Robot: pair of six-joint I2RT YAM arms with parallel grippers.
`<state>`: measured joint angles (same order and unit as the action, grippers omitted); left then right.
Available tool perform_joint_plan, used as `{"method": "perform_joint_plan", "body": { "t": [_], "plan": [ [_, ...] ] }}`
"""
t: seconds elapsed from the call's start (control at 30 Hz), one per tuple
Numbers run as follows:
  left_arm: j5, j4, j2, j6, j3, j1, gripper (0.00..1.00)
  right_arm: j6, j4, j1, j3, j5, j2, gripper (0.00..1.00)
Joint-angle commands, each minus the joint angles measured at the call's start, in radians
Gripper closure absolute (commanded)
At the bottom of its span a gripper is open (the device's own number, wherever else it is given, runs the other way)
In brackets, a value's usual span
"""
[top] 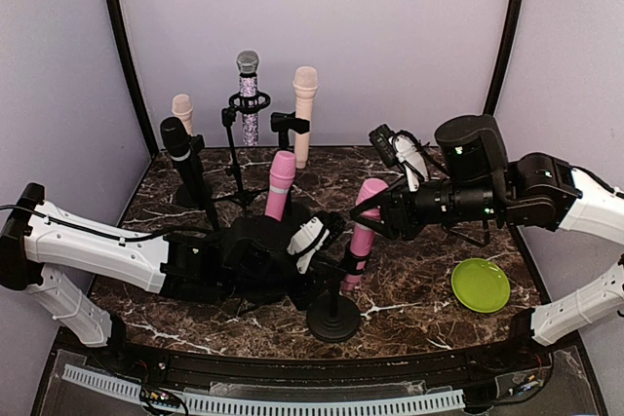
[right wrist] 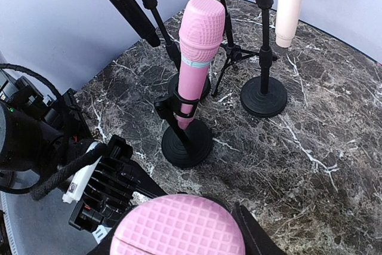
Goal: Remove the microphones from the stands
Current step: Remove the microphone from the microphone stand.
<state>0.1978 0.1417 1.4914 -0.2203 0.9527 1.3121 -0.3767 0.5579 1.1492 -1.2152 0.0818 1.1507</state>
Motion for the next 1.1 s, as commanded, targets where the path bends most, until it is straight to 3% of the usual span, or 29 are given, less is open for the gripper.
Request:
{"method": "perform_joint_plan", "body": {
  "t": [0.0, 0.27, 0.7, 1.07],
  "plan": [
    [-0.034, -0.079, 0.024, -0.014, -0.031, -0.003, 1.00, -0.021, -0.134, 0.000, -0.022, -0.042, -0.052, 0.82],
    [-0.035, -0.083, 0.031, -0.008, -0.031, -0.006, 1.00, -0.096, -0.142, 0.001, -0.030, 0.006, -0.005, 0.82],
    [-0.037, -0.088, 0.038, 0.000, -0.029, -0.009, 1.00, -0.274, -0.020, -0.010, -0.112, 0.261, 0.055, 0.82],
    [-0.036, -0.079, 0.030, 0.002, -0.040, -0.009, 1.00, -0.199, -0.080, -0.022, -0.097, 0.187, 0.002, 0.82]
  ]
}}
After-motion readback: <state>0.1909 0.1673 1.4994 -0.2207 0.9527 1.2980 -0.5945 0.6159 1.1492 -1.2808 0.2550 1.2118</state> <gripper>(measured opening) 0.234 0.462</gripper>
